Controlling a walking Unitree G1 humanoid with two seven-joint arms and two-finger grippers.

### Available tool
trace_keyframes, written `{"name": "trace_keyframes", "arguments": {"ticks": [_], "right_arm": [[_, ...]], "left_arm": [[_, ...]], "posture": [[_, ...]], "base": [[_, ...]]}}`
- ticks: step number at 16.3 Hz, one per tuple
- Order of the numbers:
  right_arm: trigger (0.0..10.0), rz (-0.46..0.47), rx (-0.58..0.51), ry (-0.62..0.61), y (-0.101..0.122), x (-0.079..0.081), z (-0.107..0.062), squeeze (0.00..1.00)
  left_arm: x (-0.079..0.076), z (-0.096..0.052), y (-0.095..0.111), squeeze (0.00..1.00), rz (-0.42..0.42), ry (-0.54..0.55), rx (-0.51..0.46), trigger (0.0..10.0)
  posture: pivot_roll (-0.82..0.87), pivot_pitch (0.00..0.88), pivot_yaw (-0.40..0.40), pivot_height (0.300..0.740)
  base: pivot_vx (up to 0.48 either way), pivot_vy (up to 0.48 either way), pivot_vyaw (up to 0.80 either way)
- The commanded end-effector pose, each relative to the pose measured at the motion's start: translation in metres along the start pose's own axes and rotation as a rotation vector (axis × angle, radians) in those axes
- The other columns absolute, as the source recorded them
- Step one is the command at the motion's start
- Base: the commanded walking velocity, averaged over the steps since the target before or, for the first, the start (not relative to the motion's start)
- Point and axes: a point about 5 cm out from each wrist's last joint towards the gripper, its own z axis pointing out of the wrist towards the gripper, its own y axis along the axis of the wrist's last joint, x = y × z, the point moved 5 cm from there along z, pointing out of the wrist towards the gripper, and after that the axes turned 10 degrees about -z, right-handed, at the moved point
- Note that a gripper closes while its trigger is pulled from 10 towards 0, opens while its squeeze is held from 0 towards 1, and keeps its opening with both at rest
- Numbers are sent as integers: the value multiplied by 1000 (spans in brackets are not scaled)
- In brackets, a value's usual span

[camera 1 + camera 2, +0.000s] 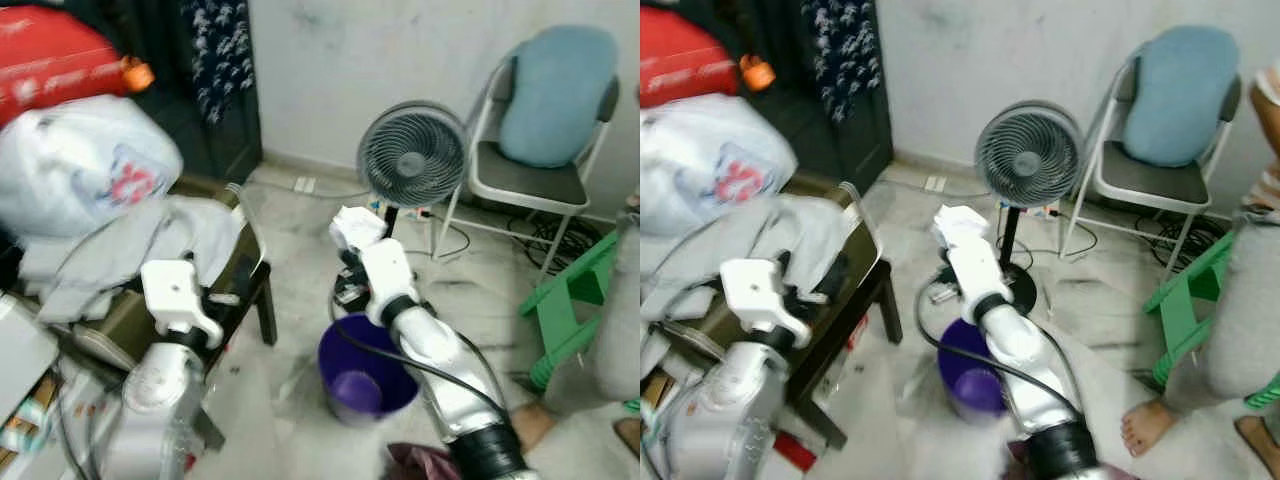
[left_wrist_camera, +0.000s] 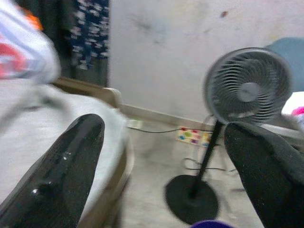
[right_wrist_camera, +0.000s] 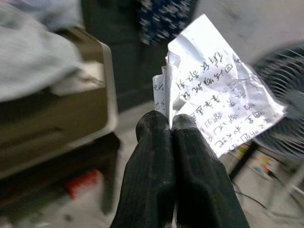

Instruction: Clean up the room

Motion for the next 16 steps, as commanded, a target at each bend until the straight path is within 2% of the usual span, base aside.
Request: {"name": "trace_keyframes", "arguments": {"ticks": [1, 8, 16], "right_arm": [[10000, 9, -1, -16, 0, -3, 1, 0], [10000, 29, 5, -17, -2, -1, 0, 0], [10000, 47, 9, -30, 0, -4, 4, 0]], "left_arm": [[0, 0, 0, 0, 10, -5, 2, 10000], [-2, 2, 1, 0, 5, -9, -1, 10000], [-4, 5, -1, 0, 4, -2, 3, 10000]], "posture": [[-34, 47, -26, 740], [-47, 63, -25, 740], [-63, 76, -32, 740]], "base": [[266, 0, 0], [289, 0, 0], [0, 0, 0]]}}
